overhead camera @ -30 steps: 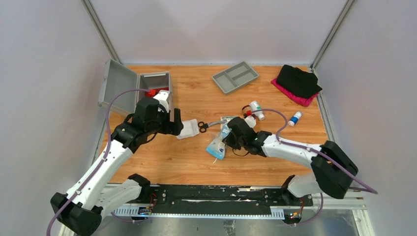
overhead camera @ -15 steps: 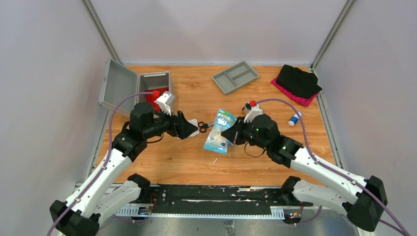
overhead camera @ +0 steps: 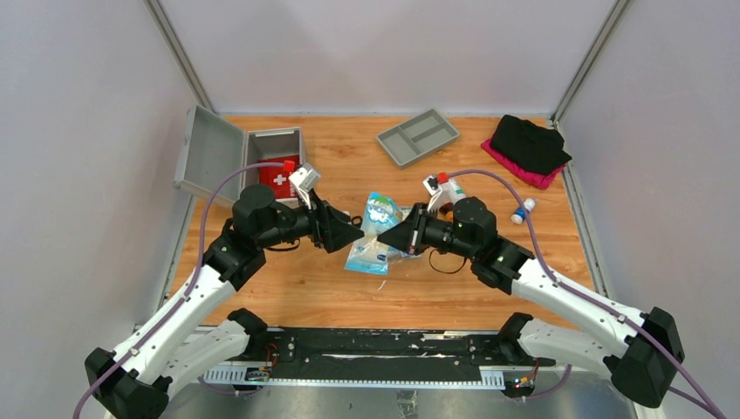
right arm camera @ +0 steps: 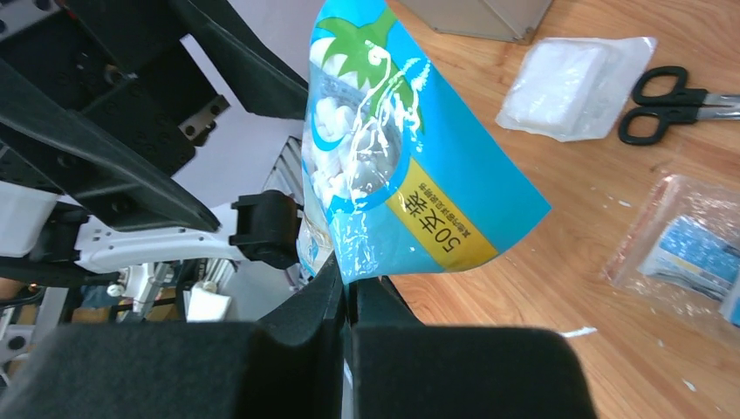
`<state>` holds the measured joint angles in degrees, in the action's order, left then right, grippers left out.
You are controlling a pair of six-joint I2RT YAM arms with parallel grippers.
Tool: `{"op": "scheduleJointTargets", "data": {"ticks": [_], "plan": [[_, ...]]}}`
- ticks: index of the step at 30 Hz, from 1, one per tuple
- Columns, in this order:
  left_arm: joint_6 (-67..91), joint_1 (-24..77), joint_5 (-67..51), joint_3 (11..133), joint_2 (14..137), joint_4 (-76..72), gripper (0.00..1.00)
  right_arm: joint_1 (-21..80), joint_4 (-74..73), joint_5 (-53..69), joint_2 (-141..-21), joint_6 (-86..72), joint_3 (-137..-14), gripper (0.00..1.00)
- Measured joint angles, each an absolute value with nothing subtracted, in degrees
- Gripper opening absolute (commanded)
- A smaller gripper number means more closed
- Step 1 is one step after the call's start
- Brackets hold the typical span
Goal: Organize the medicine kit
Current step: Pick up the medical item at the center of the board, then place the medical item at the medicine box.
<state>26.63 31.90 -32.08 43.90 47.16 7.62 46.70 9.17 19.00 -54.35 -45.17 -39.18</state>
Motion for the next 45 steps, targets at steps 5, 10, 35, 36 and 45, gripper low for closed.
{"op": "scheduleJointTargets", "data": {"ticks": [5,10,35,36,45], "plan": [[26.57,31.97,-31.86,43.42,47.2,7.81,0.65,46.35,13.65,20.99,-57.8,-48.71,-40.27,0.0],[26.11,31.99,-31.88,43.44,48.21,7.9,0.54,44.99,17.45,23.42,-62.35,-52.1,-42.39,0.0],[22.59,30.63,-11.79,50.15,55.68,17.91,0.0,42.17,-6.46,9.89,-56.71,-38.09,-50.28,0.55],[21.98,29.39,-10.59,51.59,57.54,19.05,0.0,42.09,-7.55,8.73,-55.33,-37.41,-49.47,0.55],[15.46,12.93,-4.23,68.4,76.66,25.26,0.0,41.8,-13.78,9.65,-54.28,-34.87,-45.43,0.54]]}}
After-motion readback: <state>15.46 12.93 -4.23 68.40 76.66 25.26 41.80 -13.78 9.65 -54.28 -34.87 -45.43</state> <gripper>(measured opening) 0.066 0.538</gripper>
